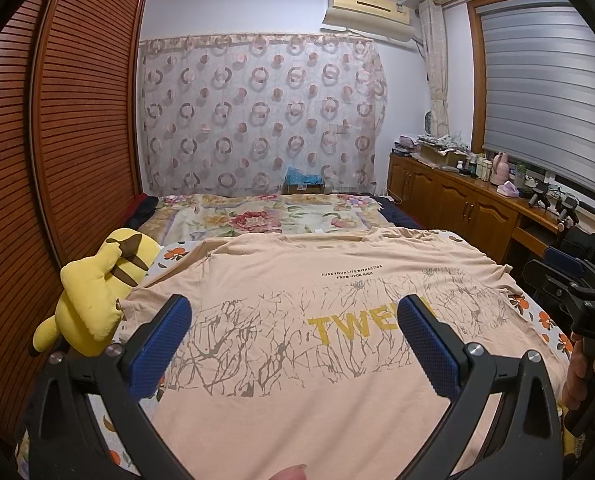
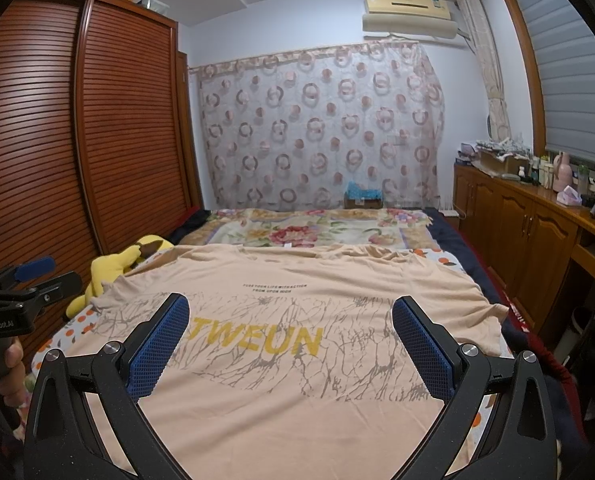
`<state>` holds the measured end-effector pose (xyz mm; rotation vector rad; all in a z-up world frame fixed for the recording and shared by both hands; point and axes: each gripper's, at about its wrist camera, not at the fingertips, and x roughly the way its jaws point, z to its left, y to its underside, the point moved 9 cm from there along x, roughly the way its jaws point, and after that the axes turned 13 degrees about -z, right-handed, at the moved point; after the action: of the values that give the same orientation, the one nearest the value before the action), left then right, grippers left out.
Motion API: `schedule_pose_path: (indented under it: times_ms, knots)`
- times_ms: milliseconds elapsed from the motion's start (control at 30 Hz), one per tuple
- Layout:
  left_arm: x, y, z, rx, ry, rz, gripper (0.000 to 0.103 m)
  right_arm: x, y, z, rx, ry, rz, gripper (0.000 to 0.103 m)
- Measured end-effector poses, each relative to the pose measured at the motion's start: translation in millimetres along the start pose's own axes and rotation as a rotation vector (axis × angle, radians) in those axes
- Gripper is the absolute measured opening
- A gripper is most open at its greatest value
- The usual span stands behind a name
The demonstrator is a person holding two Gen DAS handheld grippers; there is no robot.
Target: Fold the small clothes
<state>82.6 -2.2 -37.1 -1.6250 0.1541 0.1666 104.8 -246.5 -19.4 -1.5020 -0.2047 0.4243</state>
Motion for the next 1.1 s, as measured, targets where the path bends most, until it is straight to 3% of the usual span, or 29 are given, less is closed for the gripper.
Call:
schedule_pose_path:
  times_ms: [1100]
  knots:
    - [-6.1,-7.6,-3.4,0.006,0.002,-0.01,0.103,-1.2,-2.0,-0.1,0.001,0.0,-0.002,0.103]
